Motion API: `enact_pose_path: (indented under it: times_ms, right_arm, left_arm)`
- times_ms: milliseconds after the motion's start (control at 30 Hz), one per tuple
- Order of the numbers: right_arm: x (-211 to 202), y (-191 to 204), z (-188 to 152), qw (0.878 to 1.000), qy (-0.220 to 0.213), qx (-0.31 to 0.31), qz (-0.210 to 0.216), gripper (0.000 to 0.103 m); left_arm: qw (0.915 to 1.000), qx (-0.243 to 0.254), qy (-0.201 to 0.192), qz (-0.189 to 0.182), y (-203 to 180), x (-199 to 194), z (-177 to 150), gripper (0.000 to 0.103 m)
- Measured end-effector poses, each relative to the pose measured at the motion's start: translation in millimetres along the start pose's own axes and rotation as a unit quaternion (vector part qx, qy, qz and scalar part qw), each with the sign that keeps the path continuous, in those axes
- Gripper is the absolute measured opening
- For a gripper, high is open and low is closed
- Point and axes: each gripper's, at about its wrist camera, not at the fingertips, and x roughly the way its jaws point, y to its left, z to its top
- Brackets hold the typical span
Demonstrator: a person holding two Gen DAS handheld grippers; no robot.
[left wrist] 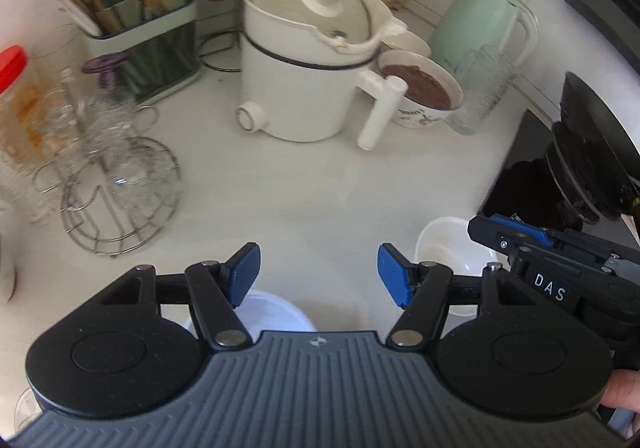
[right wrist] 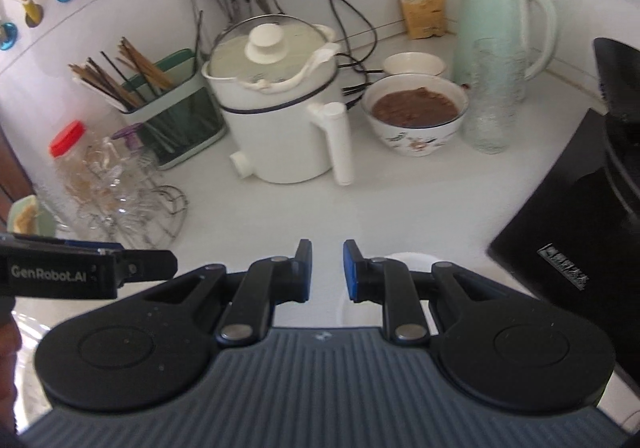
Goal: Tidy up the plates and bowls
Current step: 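Move both grippers to the white ceramic bowl beside the stove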
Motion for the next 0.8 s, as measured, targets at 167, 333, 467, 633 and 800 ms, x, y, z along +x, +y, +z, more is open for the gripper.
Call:
enact_pose_path:
  times_ms: [167,333,467,633,800]
  right_arm:
    - [-0.7,-12.9,-3.6,0.999,-0.005,0.001,-0.04,0.027]
    - [0.3,-28.9,-10.2,0.999,-0.007,0.017,-0.039,0.047]
    - [2.6,-39.9,-14.8,0.998,-0.005,0.035,-0.055,0.047]
    - [9.7,-53.1,-20.4,0.995,-0.002,0.044,-0.089,0.047]
    - [23.9,-70.5,-26.2,0.992,0.015,0.068,-0.108,0.046]
  left_arm:
    - [0.999,0.037,0.024,-0.01,-18.4,22.9,5.9,0.07]
    - [0.9973,0.06,0.039,-0.015,-33.7,45.2,10.5,0.07]
    - [0.9957,0.066,0.05,-0.041,-42.3,59.5,14.3,0.07]
    - [0.9908,0.092,0.075,-0.065,-57.9,77.5,12.0,0.07]
    - [0.987,0.093,0.097,-0.088,-68.0,96.9,13.3,0.069]
